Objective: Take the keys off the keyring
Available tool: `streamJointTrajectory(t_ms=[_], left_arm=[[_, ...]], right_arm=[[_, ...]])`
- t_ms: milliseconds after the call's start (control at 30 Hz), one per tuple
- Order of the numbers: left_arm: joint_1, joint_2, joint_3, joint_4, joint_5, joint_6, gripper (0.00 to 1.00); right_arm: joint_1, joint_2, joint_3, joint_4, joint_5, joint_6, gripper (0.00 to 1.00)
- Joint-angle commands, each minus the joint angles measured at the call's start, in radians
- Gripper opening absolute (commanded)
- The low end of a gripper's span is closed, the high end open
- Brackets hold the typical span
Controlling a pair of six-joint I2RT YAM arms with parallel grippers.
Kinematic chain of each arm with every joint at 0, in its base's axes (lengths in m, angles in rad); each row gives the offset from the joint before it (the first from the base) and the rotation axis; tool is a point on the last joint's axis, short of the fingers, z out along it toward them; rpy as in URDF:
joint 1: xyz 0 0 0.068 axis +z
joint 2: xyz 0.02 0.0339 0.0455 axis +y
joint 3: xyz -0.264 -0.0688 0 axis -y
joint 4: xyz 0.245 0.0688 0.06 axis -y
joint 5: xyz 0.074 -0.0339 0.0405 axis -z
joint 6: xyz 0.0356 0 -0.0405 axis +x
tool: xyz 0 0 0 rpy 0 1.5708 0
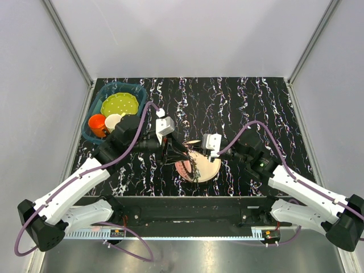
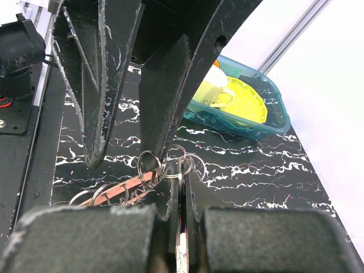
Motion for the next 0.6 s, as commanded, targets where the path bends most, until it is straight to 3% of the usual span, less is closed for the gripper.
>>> streamJointTrajectory(t_ms=[0,333,500,567], left_arm=[[-0.003,0.005,0.004,0.113,0.028,-0.022,0.37],[-0.003,0.027,0.013,0.093,-0.054,-0.033,0.26],[-0.003,0.025,0.021,0.045,-0.097,-0.005,0.00],[-0.003,0.018,0.019,0.029,-0.123,0.010,0.00]], right_arm=[[-0.002,-0.002,0.010,0.081,-0.005,0.013,0.00],[-0.002,-0.007,0.000,0.080,-0.002,0.011,0.00],[-0.002,-0.010,0.004,0.071,-0.002,0.011,0.00],[-0.002,-0.015,0.004,0.069,-0.003,0.016,0.00]])
